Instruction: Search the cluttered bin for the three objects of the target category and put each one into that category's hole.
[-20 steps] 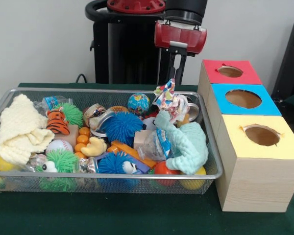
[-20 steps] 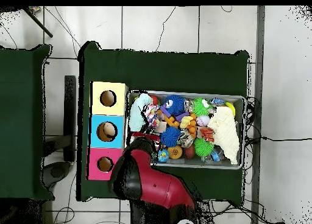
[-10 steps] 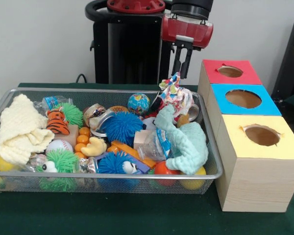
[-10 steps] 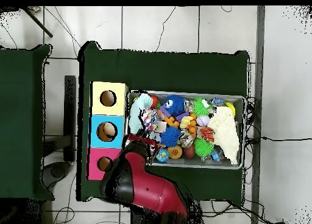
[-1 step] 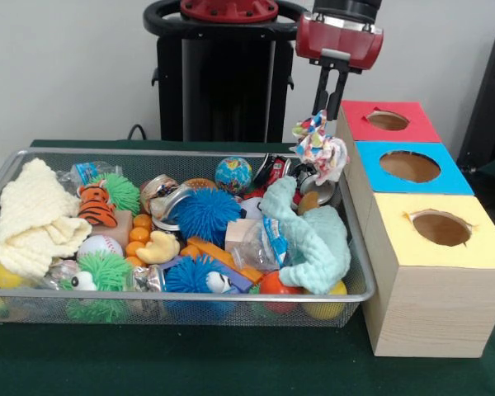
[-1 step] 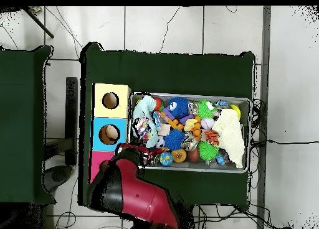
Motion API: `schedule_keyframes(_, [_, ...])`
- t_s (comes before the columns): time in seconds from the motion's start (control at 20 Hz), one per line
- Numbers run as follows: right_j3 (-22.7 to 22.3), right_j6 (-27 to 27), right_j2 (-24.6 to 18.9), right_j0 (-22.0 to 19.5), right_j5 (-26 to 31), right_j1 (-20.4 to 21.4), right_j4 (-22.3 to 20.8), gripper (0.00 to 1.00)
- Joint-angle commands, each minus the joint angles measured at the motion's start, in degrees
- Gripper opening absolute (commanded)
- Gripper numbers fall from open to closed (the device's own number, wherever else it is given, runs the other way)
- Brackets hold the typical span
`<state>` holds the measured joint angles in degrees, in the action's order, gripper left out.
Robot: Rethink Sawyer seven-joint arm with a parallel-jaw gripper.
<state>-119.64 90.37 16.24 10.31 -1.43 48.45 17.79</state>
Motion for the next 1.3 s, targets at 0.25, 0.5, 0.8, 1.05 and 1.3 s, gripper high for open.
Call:
schedule_keyframes(0.25, [7.2,13.7,4.7,4.4,8.8,-2.3,5.8,0.00])
schedule_keyframes(0.5, [9.0,14.8,7.2,7.4,10.8,-3.6,7.7,0.00])
schedule_keyframes(0.8, [10.0,16.0,9.6,10.6,12.7,-4.6,9.6,0.00])
schedule_keyframes(1.05, [11.3,17.5,11.9,14.1,13.9,-6.2,11.7,0.00])
schedule_keyframes(1.3, [12.7,19.2,13.6,17.0,15.0,-8.3,13.9,0.00])
